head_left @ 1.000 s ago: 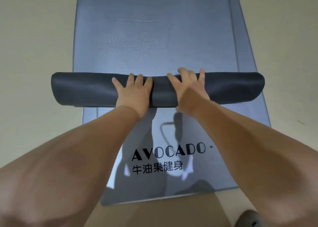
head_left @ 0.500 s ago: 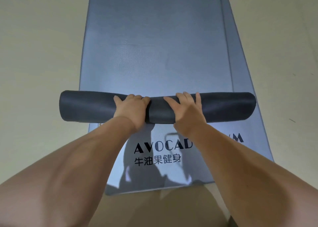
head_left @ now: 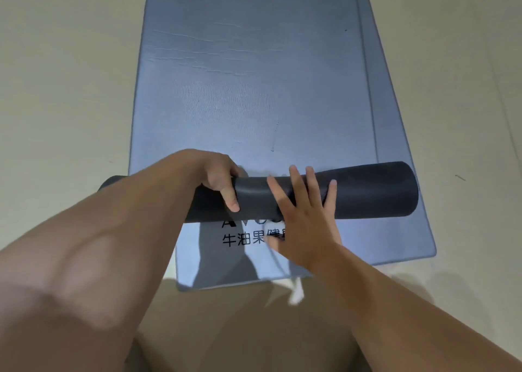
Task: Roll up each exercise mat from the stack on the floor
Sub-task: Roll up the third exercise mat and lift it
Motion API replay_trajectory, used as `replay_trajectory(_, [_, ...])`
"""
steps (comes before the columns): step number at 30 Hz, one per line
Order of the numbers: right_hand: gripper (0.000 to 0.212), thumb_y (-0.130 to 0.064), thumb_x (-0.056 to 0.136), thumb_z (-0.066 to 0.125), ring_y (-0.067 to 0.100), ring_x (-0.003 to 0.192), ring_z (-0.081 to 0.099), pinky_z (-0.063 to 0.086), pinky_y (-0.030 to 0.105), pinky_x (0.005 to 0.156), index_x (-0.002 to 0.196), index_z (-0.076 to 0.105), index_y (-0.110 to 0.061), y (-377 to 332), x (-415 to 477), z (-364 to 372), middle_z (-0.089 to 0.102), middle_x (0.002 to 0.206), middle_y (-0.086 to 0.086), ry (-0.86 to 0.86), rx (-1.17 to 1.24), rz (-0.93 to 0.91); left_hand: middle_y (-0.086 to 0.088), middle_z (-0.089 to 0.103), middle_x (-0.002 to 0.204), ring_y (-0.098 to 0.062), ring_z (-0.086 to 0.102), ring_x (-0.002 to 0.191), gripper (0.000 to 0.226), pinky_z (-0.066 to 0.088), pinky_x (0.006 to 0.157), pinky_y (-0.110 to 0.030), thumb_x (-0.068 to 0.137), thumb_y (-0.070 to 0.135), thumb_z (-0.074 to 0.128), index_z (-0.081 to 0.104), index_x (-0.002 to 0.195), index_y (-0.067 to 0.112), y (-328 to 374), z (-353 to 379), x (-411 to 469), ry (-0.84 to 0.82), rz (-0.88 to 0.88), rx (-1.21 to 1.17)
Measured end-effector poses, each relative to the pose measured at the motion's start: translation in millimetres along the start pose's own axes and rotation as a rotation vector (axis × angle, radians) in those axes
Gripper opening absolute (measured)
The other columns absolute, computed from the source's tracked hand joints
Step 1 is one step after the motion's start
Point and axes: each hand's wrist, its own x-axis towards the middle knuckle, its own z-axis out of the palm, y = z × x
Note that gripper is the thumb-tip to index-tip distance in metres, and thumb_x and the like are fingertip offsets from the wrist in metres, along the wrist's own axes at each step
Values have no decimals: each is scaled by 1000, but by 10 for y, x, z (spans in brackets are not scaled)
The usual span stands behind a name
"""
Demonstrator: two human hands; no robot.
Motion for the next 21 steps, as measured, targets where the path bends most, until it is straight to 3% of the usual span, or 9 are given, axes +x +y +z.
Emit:
replay_trajectory(4, [129,-85,72,60,48,155,-17,1,82,114,160,-21,-36,65,-76,228,-19,170,16,1,3,73,10,67,120,-17,63,104,75,49,86,-29,56,17,99,69,124,32,-39,60,92,126,2,-67])
replay_trajectory(6, [138,-88,70,61,49,152,-27,-2,83,112,152,-38,-38,107,13,198,-33,165,16,-68,-27,86,10,56,129,-19,54,114,93,44,95,-33,54,25,99,60,137,32,-36,91,93,295,-6,-3])
replay_trajectory(8, [145,-91,68,63,50,151,-29,-5,83,112,145,-48,-37,140,154,128,-35,163,18,-110,-64,104,5,51,143,-24,49,127,99,42,105,-43,56,34,97,52,144,33,-1,87,50,470,-18,123])
replay_trajectory(11, [147,-89,65,68,50,154,-18,1,81,115,149,-41,-40,183,407,-20,-22,169,19,-132,-78,136,0,39,158,-25,37,143,88,29,116,-50,75,28,83,41,152,32,149,204,-44,733,-8,251])
replay_trajectory(15, [139,-80,66,78,45,158,-6,4,77,119,158,-21,-47,302,819,-330,-12,173,10,-225,10,152,-12,49,150,-32,40,142,69,27,119,-49,88,4,58,38,153,9,265,690,-24,1117,306,163])
replay_trajectory(17, [139,-77,63,82,43,159,-3,3,77,118,160,-14,-48,349,1001,-491,-10,174,7,-300,32,139,-17,35,160,-36,25,151,74,17,122,-56,88,17,60,31,156,4,206,956,75,1122,303,275])
replay_trajectory(19, [140,-76,61,83,42,159,-1,3,77,119,161,-11,-48,364,1102,-578,-9,174,6,-358,38,135,-17,4,169,-34,-2,156,91,1,122,-58,91,39,56,8,161,5,88,1121,147,989,159,345])
replay_trajectory(21, [141,-76,61,83,41,159,-4,3,76,119,161,-13,-47,359,1096,-582,-10,174,6,-349,36,135,-11,-29,165,-29,-28,151,108,-11,120,-58,89,50,55,-18,158,11,-39,1176,175,830,53,403])
